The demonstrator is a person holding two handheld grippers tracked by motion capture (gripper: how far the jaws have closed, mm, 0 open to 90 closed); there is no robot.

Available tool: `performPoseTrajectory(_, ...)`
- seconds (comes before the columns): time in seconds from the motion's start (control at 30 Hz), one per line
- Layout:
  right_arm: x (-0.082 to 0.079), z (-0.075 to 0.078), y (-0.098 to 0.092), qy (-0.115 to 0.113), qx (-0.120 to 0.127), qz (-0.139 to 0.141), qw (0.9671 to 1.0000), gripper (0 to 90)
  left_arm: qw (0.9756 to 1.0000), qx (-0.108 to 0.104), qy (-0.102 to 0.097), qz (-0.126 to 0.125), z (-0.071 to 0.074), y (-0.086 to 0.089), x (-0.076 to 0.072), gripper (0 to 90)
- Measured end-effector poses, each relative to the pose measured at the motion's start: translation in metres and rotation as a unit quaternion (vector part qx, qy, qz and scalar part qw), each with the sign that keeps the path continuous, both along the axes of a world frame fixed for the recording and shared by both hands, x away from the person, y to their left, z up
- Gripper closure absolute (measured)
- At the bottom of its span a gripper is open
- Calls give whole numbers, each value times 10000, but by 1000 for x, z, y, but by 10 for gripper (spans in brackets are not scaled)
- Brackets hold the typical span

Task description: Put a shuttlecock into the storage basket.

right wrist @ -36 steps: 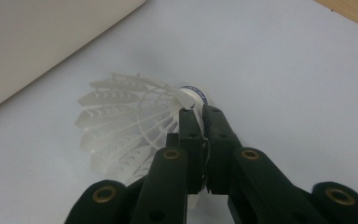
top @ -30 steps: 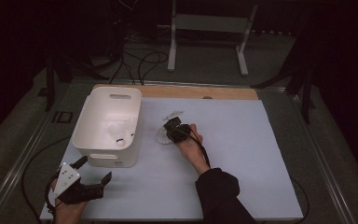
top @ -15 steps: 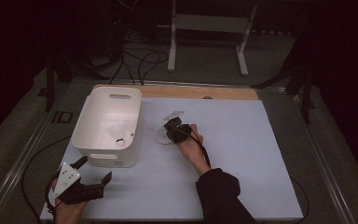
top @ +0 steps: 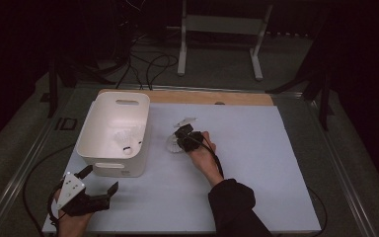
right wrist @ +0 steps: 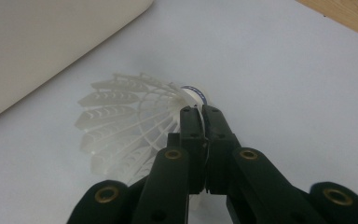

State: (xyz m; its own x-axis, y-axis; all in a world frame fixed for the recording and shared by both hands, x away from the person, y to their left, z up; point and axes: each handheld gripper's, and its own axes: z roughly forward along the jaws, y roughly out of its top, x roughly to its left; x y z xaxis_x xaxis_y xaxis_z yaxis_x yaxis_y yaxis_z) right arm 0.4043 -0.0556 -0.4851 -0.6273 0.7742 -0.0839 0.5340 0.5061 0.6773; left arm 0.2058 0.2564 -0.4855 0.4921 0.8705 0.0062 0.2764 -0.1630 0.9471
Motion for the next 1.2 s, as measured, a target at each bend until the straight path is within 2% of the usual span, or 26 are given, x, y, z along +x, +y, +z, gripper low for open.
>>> performPoseTrajectory(1.2, -8, 13, -2, -211, 78, 47, 9997, 881, 10000, 15, 1, 13, 0, 0, 0, 8)
